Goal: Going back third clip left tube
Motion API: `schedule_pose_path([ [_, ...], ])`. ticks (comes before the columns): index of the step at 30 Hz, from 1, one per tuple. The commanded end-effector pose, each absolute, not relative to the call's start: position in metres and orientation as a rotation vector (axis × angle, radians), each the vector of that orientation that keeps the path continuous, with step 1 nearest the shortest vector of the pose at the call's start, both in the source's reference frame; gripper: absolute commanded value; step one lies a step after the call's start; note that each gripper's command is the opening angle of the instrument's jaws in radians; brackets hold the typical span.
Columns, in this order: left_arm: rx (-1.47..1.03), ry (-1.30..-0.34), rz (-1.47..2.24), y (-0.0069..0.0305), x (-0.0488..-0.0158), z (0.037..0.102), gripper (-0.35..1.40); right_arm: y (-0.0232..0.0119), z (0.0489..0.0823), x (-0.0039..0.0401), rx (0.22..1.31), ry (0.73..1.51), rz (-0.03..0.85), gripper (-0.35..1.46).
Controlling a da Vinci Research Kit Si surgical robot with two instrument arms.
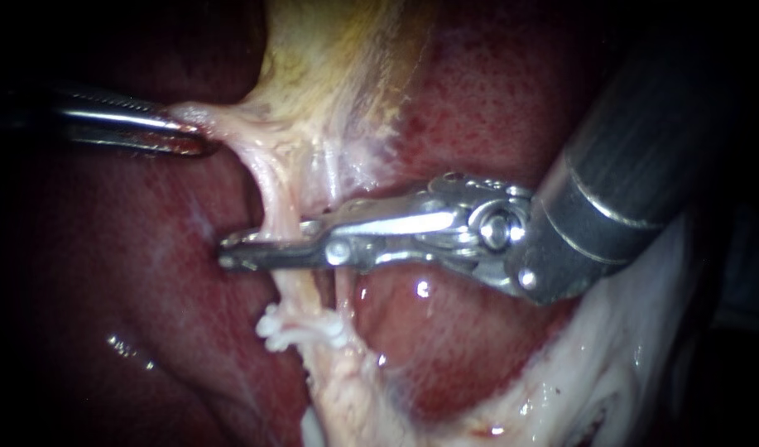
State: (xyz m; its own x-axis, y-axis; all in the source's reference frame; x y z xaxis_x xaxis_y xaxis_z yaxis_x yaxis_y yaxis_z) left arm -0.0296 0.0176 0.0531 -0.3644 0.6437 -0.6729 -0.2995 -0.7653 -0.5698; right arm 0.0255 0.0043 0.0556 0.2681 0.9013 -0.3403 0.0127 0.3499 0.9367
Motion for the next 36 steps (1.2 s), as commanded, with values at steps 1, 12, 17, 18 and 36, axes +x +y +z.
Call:
schedule_pose_path([
  [1,-1.285,-0.476,2.149,0.0176,-0.0296,0.0531,-0.35,0.0041,0.0561,0.0256,1.038,1.134,0.77,-0.16],
  [12,-1.286,-0.479,2.15,0.0175,-0.0296,0.0532,-0.35,0.0034,0.0612,0.0257,0.852,1.201,0.667,0.48],
  [17,-1.287,-0.479,2.15,0.0175,-0.0295,0.0532,-0.35,0.0033,0.0613,0.024,0.762,1.23,0.612,0.49],
  [18,-1.287,-0.479,2.15,0.0174,-0.0295,0.0532,-0.35,0.0032,0.0612,0.0235,0.755,1.233,0.601,0.49],
  [36,-1.287,-0.48,2.151,0.0174,-0.0293,0.0532,-0.35,0.0014,0.0587,0.0116,0.5,1.158,0.25,0.5],
])
